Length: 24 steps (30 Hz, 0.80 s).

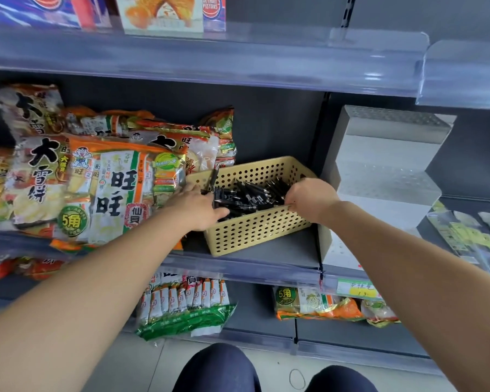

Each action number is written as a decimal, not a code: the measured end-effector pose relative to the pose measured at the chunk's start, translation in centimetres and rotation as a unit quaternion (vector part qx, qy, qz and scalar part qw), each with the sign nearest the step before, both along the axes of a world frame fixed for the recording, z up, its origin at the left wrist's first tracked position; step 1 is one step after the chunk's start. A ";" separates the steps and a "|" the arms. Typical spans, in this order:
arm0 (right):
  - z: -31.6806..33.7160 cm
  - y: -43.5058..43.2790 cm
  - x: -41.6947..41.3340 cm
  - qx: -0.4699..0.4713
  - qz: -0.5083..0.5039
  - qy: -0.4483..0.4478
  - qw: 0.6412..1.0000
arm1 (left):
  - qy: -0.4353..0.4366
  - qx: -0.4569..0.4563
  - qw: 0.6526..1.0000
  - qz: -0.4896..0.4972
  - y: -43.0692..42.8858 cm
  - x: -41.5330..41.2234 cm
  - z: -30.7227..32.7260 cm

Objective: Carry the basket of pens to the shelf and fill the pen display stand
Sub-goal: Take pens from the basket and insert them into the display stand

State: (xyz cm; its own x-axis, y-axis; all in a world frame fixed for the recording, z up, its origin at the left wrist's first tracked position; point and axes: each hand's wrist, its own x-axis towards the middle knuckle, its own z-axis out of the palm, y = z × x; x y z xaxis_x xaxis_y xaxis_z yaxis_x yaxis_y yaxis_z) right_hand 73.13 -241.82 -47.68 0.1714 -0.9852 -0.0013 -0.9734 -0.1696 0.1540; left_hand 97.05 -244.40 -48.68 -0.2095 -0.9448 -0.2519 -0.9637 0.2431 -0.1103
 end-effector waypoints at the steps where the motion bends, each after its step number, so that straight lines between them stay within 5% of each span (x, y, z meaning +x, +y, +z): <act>1: -0.3 -0.4 -0.2 -0.010 -0.017 0.012 1.000 | -0.019 0.001 1.000 -0.007 0.5 -0.5 0.3; 9: -0.8 -0.2 0.4 -0.076 -0.155 -0.069 0.983 | -0.055 0.017 0.994 -0.089 1.7 -3.1 1.8; 16: -0.2 -0.1 2.5 -0.029 -0.236 -0.284 0.929 | -0.068 0.027 0.990 -0.122 1.4 -3.1 2.5; 24: -0.3 -1.4 1.8 -0.040 -0.264 -0.344 0.900 | 0.047 0.070 0.985 -0.152 2.5 -4.8 2.6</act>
